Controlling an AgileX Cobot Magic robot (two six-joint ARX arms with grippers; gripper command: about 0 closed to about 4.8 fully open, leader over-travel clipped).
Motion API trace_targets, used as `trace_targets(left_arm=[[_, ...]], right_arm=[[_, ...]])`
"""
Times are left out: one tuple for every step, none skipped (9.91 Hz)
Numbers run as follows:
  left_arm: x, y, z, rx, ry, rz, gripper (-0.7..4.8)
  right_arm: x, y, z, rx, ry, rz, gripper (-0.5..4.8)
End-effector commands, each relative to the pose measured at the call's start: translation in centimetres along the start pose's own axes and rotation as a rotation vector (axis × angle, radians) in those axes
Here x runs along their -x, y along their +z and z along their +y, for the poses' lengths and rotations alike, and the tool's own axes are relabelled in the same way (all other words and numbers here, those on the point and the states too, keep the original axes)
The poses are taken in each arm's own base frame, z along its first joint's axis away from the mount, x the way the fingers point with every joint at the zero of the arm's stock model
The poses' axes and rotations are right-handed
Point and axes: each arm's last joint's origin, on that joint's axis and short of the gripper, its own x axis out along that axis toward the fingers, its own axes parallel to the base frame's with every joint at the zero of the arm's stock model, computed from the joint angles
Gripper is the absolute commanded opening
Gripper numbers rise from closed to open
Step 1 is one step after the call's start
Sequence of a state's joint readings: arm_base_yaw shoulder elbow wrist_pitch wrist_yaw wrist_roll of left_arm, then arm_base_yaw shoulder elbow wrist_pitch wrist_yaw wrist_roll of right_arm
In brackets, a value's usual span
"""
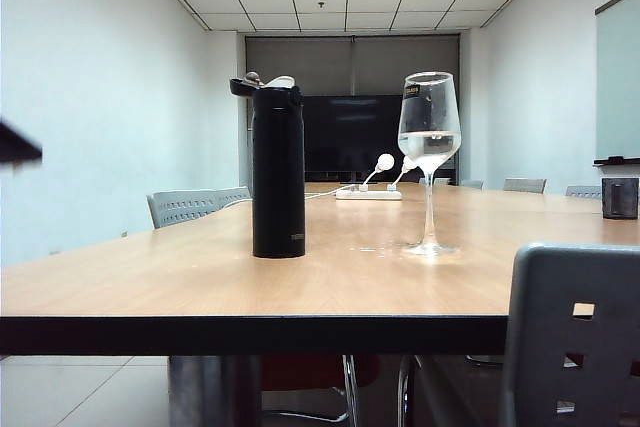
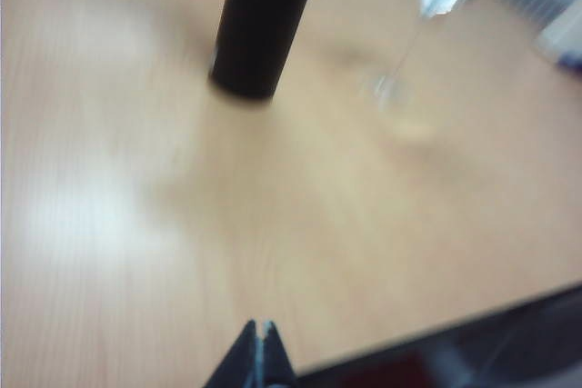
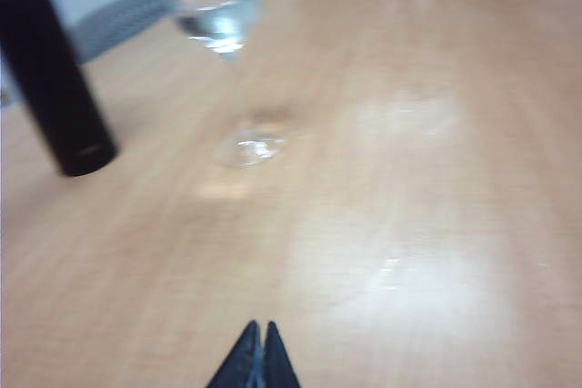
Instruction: Pick up the black thermos cup, pour some water from it into the stemmed glass, and then put the thermos cup back on the table.
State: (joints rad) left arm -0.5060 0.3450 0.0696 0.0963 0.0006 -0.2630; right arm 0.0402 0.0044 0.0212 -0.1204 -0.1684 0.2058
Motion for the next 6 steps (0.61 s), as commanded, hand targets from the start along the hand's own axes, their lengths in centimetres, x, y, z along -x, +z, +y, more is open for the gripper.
trace_targets(left_arm=[[1.4, 0.7, 0.7, 0.006, 0.017, -0.166, -0.05], [2.8, 1.1, 3.2, 0.012, 0.256, -0.342, -0.05], [3.0, 1.0, 3.8, -0.015, 0.387, -0.349, -0.05], [3.4, 0.7, 4.9, -0.212, 0.519, -0.264, -0.05], [3.6, 0.8, 5.2, -0.209, 0.554, -0.275, -0.05], [3.6, 0.8, 5.2, -0.209, 0.555, -0.272, -0.05]], right_arm=[[0.1, 0.3, -0.4, -0.001, -0.165, -0.048, -0.07], [0.2, 0.5, -0.8, 0.153, -0.321, -0.061, -0.07], [0.2, 0.5, -0.8, 0.153, -0.321, -0.061, -0.07], [0.2, 0.5, -0.8, 0.153, -0.320, -0.060, -0.07], [0.2, 0.5, -0.8, 0.153, -0.320, -0.060, -0.07], [0.2, 0.5, -0.8, 0.153, -0.320, -0.060, -0.07]])
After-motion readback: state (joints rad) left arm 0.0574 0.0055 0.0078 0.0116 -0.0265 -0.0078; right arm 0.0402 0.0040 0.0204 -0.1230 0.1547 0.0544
